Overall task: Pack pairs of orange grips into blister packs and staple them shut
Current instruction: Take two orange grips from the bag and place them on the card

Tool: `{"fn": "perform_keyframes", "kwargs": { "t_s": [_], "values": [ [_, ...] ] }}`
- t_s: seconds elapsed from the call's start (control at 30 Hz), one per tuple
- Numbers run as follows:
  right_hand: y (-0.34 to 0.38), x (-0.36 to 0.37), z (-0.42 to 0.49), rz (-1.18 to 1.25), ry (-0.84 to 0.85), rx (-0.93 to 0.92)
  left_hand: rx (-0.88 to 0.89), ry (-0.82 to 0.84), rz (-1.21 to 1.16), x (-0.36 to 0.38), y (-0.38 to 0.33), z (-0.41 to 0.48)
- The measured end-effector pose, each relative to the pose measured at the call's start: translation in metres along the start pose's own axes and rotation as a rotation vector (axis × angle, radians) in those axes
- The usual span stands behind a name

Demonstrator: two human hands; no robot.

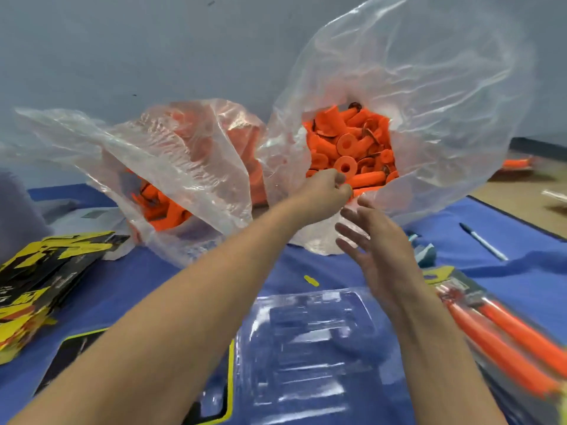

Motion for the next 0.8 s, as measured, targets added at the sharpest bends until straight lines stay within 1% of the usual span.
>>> {"fn": "perform_keyframes", "kwargs": {
  "t_s": [0.07, 0.13, 0.2, 0.27, 0.4, 0.5, 0.57, 0.63, 0.73, 0.8],
  "values": [
    [-0.002, -0.01, 0.011, 0.129, -0.01, 0.031, -0.078, -0.017, 0.063, 0.02, 0.012, 0.044],
    [-0.009, -0.016, 0.017, 0.189, -0.009, 0.072, -0.105, -0.062, 0.181, 0.035, 0.024, 0.082],
    [-0.019, -0.021, 0.022, 0.216, -0.004, 0.116, -0.097, -0.076, 0.324, 0.047, 0.033, 0.113],
    [-0.024, -0.024, 0.025, 0.193, 0.014, 0.123, -0.084, -0.076, 0.409, 0.058, 0.039, 0.14],
    [-0.028, -0.034, 0.032, 0.12, 0.019, 0.117, -0.194, -0.123, 0.342, 0.072, 0.052, 0.174],
    [-0.028, -0.039, 0.034, 0.105, 0.016, 0.129, -0.211, -0.203, 0.387, 0.069, 0.06, 0.181],
    [-0.026, -0.043, 0.035, 0.07, 0.022, 0.113, -0.167, -0.252, 0.367, 0.066, 0.057, 0.178],
    [-0.024, -0.044, 0.035, 0.026, 0.034, 0.088, -0.102, -0.294, 0.267, 0.059, 0.046, 0.166],
    [-0.016, -0.038, 0.03, -0.051, 0.033, 0.024, 0.095, -0.406, 0.146, 0.029, 0.007, 0.133],
    [-0.008, -0.032, 0.024, -0.122, 0.009, -0.04, 0.222, -0.42, 0.115, 0.005, -0.023, 0.096]
  ]
}}
Point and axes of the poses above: each hand's wrist, its own z-axis towards the middle knuckle, its own x-axis out of the palm, y = z × x, the point moved 7 cm from there along z, towards the middle knuckle, and after that the axes turned 3 degrees about -z, right-handed, at the moved point
